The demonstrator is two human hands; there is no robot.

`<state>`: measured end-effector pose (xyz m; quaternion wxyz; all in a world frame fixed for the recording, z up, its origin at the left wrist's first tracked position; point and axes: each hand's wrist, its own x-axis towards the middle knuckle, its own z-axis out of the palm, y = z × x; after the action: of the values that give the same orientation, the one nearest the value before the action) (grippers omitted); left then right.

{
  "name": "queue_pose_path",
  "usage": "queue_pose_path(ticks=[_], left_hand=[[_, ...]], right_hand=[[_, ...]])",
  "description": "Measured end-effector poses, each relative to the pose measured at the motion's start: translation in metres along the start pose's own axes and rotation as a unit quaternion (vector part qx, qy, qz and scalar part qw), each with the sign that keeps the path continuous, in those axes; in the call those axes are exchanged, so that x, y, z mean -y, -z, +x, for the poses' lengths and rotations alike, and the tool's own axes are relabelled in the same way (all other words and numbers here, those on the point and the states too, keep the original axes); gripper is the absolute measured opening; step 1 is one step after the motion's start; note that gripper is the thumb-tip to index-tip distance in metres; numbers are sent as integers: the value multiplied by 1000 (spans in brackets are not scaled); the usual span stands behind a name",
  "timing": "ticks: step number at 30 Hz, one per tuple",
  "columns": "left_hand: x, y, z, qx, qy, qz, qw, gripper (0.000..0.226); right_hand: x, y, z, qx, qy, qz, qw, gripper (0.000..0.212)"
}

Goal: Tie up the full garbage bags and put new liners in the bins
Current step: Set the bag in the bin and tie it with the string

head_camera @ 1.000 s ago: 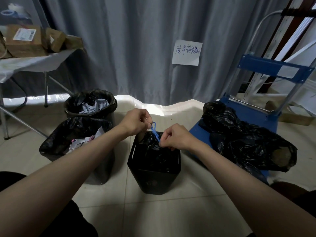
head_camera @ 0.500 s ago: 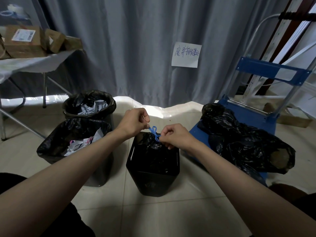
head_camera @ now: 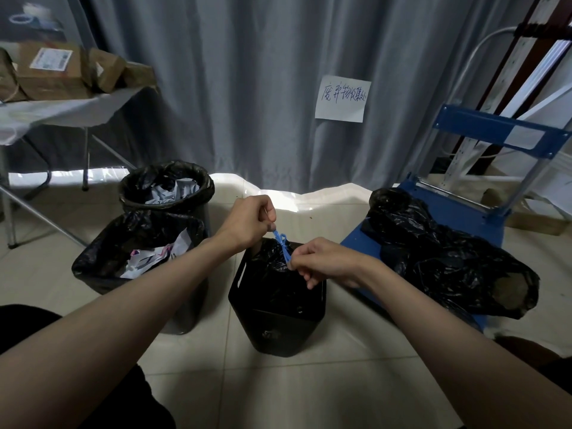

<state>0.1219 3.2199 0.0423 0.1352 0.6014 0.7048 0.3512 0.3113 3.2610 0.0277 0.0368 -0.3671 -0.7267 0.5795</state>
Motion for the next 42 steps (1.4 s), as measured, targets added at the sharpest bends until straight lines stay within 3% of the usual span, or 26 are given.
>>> queue_pose_path(ticks=[10,15,19,26,34,36,39,42], left_hand=[[0,-6,0,-14,-8,16,1000,27],[-6,1,2,25,4,-2,1000,20],[-9,9,1,60,8,6,998,10],[-7,15,-6,94,3,45,995,10],[-8,10,-7,50,-10,117,992,19],[-5,7,-7,37,-1,109,993,19],[-1,8,-3,30,27,86,995,13],[3,13,0,65,63,113,989,22]], right_hand=[[2,7,0,-15,-4,-47,999,19],[4,2,1,-88,-6,-98,991,17],[6,-4,5,-143,3,-122,982,30],[13,-8,13,-180,3,-188,966,8],[21,-5,14,-213,25,-287,934,25],[17,-3,12,-224,30,-273,935,21],[10,0,7,-236,46,-161,957,22],[6,10,8,-286,35,-69,955,22]])
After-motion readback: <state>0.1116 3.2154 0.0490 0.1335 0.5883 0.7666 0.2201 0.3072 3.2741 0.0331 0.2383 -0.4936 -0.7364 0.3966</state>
